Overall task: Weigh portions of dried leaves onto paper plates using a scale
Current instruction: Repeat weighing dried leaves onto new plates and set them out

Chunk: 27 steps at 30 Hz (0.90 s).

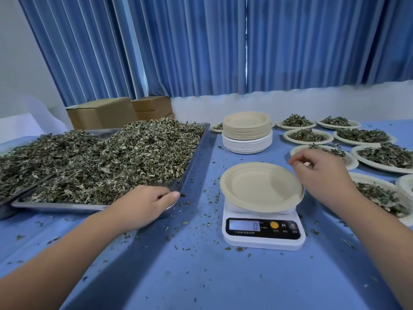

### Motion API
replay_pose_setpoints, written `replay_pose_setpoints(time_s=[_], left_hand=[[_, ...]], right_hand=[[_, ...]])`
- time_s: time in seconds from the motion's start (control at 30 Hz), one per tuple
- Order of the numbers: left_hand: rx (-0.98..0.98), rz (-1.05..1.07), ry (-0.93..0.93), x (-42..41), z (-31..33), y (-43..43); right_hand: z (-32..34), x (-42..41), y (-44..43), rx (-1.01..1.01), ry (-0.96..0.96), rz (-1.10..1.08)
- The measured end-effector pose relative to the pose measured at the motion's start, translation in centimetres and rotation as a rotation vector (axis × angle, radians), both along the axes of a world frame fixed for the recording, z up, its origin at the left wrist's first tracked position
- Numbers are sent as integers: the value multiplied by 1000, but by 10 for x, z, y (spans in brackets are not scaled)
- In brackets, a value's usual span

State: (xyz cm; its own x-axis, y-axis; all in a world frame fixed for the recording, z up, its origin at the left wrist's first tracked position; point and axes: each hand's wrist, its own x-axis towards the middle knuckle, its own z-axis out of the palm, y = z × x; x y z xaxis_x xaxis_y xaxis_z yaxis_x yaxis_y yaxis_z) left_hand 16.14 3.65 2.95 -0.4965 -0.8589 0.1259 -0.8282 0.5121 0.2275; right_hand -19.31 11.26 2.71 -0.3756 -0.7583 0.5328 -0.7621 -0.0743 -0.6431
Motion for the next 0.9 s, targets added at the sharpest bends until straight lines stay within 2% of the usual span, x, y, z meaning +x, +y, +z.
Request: replay_pose_setpoints(time_s=[0.23, 0.37, 0.47, 0.6, 0.7, 0.9], left_hand=[[178, 108, 145, -9, 13, -23], [81, 192, 350, -34, 35, -26], [5, 93, 444, -74, 48, -19], [-3, -100, 590, -136, 53, -4], [30, -189, 596, -172, 47, 4], [210, -337, 391, -185, 27, 13]], right_hand=[[0, 0, 0, -4, -30, -1], [0, -1, 0, -5, -36, 0], [-1, -2, -1, -18, -29, 5], [-2, -3, -2, -27, -10, 6], [-3, -4, -2, -41, -29, 1], [-3, -4, -4, -56, -6, 23]])
